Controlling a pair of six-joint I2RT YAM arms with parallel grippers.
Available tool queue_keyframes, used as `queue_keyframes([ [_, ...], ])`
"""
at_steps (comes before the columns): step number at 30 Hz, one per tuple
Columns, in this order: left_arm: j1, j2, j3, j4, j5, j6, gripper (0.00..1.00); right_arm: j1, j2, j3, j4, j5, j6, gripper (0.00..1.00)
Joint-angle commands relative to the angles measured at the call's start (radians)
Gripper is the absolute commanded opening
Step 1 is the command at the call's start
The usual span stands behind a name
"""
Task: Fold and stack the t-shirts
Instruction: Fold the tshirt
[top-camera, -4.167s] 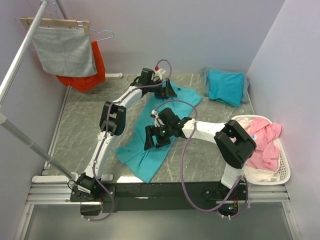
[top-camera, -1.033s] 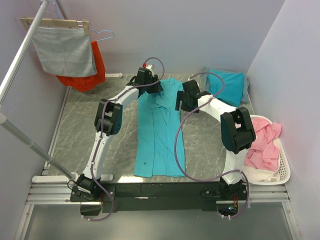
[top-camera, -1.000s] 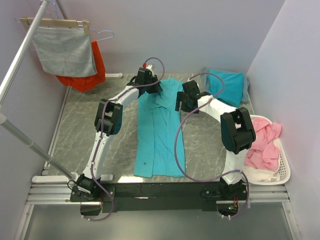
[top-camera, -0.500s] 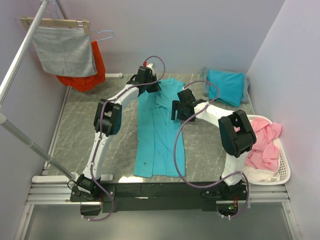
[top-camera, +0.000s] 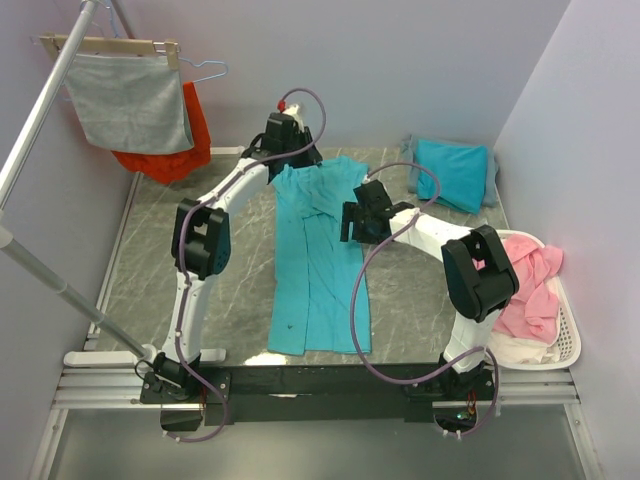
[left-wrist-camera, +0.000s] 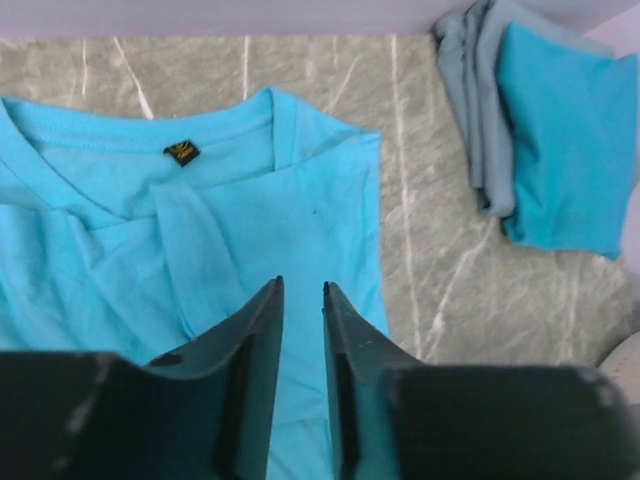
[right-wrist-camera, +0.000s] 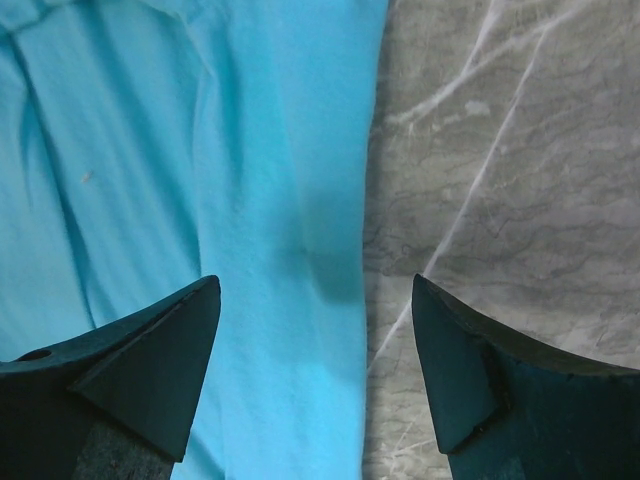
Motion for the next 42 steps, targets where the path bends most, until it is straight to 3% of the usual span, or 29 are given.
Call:
queue_keyframes([
  [1,-0.003,0.015,-0.054,0.004,0.014,0.001,0.32,0.012,-0.058,-0.016,0.022,0.002,0.012,0.84],
  [5,-0.003,0.049,-0.072,0.005,0.024,0.001,0.26,0.012,-0.052,-0.017,0.022,0.002,0.009,0.84],
  [15,-0.005,0.047,-0.134,-0.002,-0.013,0.011,0.25,0.012,-0.044,-0.026,0.022,-0.001,0.014,0.84],
  [24,-0.009,0.024,-0.172,-0.034,-0.048,0.023,0.34,0.012,-0.032,-0.028,0.020,-0.008,0.012,0.84],
  [27,-0.011,0.001,-0.216,0.005,-0.052,0.017,0.25,0.012,-0.027,-0.026,0.022,-0.011,0.012,0.84],
  [32,-0.011,0.019,-0.175,-0.025,-0.036,0.021,0.24,0.012,-0.022,-0.026,0.020,-0.011,0.014,0.84],
  [35,-0.011,0.024,-0.175,-0.022,-0.020,0.018,0.10,0.012,-0.019,-0.025,0.017,-0.009,0.015,0.84],
  [36,-0.011,0.023,-0.180,-0.019,-0.016,0.017,0.01,0.012,-0.019,-0.028,0.017,-0.008,0.015,0.84],
  [42,-0.011,-0.045,-0.197,-0.014,0.018,0.007,0.01,0.012,-0.018,-0.045,0.026,-0.014,0.018,0.84],
])
